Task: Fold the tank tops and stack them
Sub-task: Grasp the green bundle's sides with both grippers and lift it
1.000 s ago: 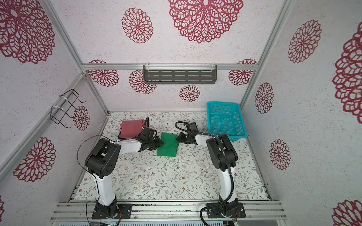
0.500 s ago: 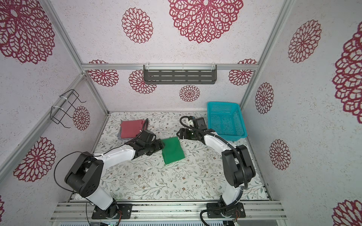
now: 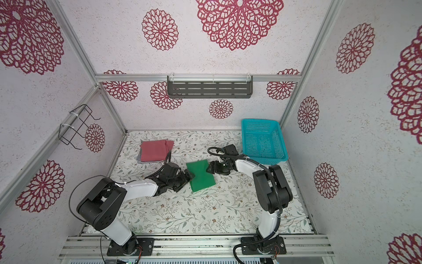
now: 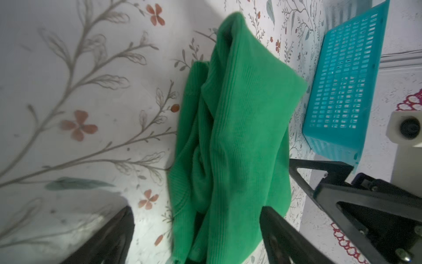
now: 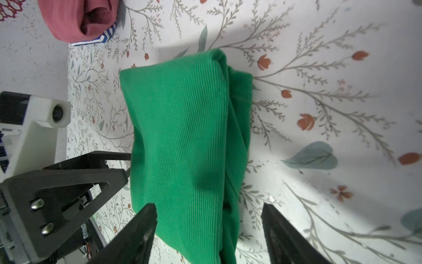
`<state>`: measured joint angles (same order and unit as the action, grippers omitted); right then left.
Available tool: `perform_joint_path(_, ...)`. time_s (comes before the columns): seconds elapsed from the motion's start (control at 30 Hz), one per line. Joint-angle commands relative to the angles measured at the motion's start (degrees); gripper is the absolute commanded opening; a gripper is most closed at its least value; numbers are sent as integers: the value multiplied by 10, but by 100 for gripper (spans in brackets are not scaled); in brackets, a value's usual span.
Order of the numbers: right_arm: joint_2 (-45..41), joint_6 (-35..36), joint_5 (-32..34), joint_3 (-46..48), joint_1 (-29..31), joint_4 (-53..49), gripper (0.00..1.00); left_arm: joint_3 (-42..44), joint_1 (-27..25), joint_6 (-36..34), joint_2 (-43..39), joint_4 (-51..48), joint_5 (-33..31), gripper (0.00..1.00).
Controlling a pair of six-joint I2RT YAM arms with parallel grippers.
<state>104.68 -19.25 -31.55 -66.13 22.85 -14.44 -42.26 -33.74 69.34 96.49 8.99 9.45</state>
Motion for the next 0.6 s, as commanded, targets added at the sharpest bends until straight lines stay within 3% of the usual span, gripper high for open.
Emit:
perform_joint_path(0.0,10,-8,-31,10,-1,25,74,10,-19,36,28,-20,-17,87)
perform_joint_path(0.2,27,-15,-47,18,3,48,74,30,-25,58,33,-26,-48,79)
perform_joint_path(0.43,43,-19,-57,26,16,58,74,39,-34,80,69,11,-45,78)
perform_joint_path(0.57,50,-36,-60,33,24,82,73,41,-33,91,97,34,-53,67)
